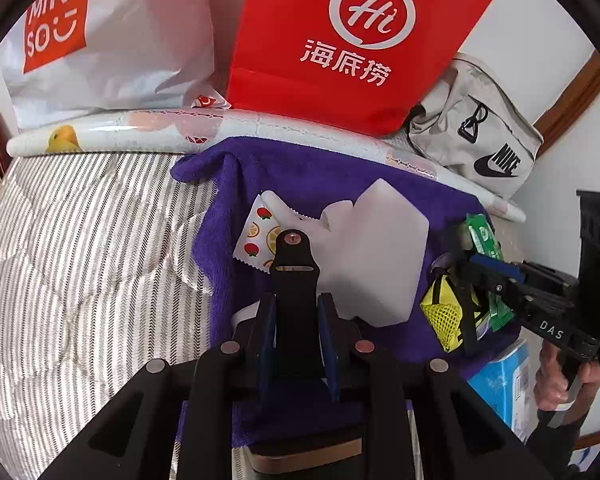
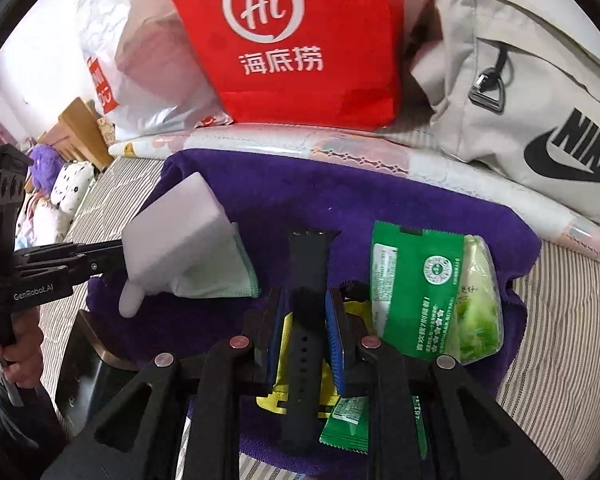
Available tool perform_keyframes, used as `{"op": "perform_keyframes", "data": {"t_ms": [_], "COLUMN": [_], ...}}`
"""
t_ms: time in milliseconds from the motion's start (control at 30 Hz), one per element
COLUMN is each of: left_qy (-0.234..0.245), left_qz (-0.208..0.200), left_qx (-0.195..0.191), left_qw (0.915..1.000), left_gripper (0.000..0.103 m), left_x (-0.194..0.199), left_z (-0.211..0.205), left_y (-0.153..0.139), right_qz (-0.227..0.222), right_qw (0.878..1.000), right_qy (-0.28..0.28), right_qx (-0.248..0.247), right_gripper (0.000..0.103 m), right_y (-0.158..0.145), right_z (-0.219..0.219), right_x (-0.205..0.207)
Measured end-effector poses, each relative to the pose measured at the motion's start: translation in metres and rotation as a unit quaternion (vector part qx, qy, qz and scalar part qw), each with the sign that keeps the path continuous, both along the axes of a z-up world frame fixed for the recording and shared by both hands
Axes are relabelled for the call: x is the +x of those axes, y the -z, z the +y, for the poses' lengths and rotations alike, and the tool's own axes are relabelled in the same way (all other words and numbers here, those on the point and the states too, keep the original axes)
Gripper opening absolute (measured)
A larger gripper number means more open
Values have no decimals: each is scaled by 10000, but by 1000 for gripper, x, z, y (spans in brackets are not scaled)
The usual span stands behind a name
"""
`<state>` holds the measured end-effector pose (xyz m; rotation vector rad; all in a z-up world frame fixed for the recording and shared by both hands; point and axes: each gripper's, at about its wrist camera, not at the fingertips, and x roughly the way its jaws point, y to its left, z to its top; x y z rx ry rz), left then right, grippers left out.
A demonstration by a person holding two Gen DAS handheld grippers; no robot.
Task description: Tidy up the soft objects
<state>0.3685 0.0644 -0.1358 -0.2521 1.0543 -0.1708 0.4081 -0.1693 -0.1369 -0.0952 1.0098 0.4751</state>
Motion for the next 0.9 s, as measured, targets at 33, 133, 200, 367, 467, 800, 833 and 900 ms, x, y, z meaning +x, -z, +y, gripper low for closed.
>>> {"op": "perform_keyframes", "data": {"t_ms": [33, 133, 200, 367, 467, 800, 833, 900], "left_qy": [20, 77, 73, -14, -79, 51, 45, 16], "left_qz": [16, -17, -86, -249, -413, -1143, -1210, -1350], "left_qx": [37, 86, 116, 520, 806, 1202, 1188, 1170], "left_qw": [10000, 9999, 9999, 9983, 9959, 9861, 9855, 9839], "left_gripper": [30, 57, 57, 57, 63, 78, 79, 80], "left_x": [0, -5, -9, -28, -45, -131, -141, -162], "left_z": [0, -2, -2, -2, -6, -34, -36, -41], "left_y": [-1, -5, -10, -25, -38, -91, -96, -104], "right_qz": [-17, -111, -144, -136, -239, -739, -785, -848], "right_qw": [10000, 9999, 9999, 9998, 9991, 9930, 9923, 9909], "right_qy": [-16, -68, -79, 83, 277, 784, 841, 962], "right_qx": [-32, 15, 0, -70, -196, -482, -464, -421], "right_gripper": [27, 46, 48, 54, 54, 66, 68, 76], "right_y": [-1, -7, -10, -21, -32, -73, -76, -83], "right_z": [2, 5, 8, 4, -1, -20, -22, -28], "right_x": [-1, -7, -11, -26, -42, -129, -140, -162]}}
